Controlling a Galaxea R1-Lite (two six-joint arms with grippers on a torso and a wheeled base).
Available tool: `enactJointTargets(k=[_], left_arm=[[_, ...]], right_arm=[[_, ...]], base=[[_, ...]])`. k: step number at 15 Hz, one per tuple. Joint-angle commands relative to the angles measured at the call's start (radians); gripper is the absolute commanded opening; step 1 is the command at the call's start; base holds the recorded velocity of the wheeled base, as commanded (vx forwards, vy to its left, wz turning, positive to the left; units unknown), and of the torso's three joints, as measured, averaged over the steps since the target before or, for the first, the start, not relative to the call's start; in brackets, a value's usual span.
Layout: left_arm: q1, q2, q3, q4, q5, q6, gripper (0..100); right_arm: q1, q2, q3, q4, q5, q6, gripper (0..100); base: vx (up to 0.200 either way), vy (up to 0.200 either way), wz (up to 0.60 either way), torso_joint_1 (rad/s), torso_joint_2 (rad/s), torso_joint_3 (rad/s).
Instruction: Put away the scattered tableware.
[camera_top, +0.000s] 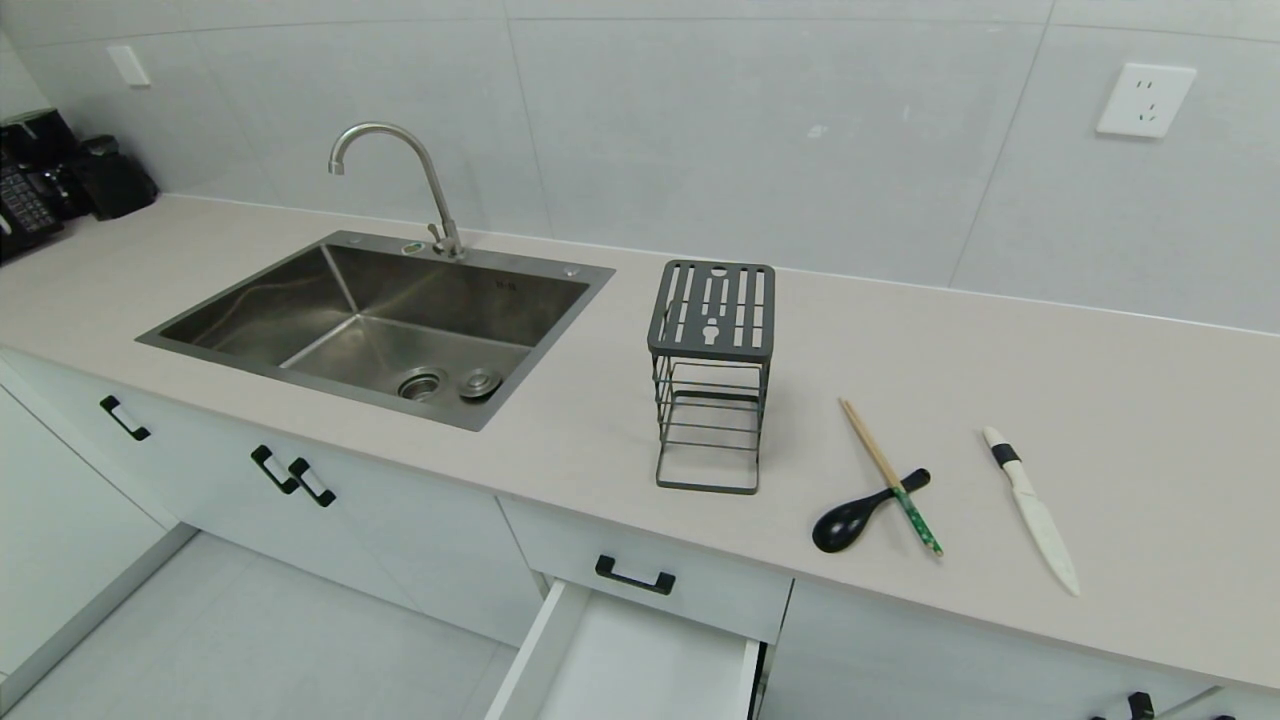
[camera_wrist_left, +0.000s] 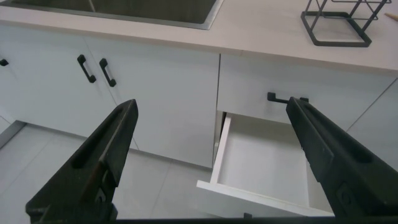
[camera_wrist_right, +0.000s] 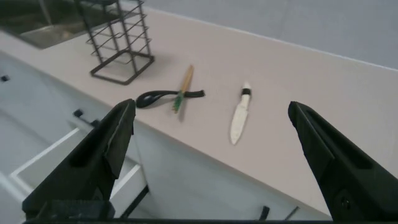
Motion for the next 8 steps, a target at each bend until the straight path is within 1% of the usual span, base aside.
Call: enactJointTargets(k=[1, 4, 6, 8], left_arm=[[0.000, 0.000, 0.000, 0.000, 0.000, 0.000, 100], [0.000, 0.000, 0.000, 0.000, 0.000, 0.000, 100], [0.000, 0.000, 0.000, 0.000, 0.000, 0.000, 100], [0.000, 0.000, 0.000, 0.000, 0.000, 0.000, 100]], right_arm=[[0.010, 0.167, -0.039, -0.002, 0.069, -0.010, 100], [0.012, 0.291, -0.082, -0.005, 0.109, -0.016, 100], [0.032, 0.371, -0.108, -0.005, 0.115, -0.049, 100], [0.062, 0.483, -0.110, -0.019, 0.113, -0.115, 100]], base=[[0.000, 0.000, 0.00, 0.000, 0.00, 0.000], [0.000, 0.000, 0.00, 0.000, 0.00, 0.000], [0.000, 0.000, 0.00, 0.000, 0.00, 0.000], [0.000, 0.000, 0.00, 0.000, 0.00, 0.000]])
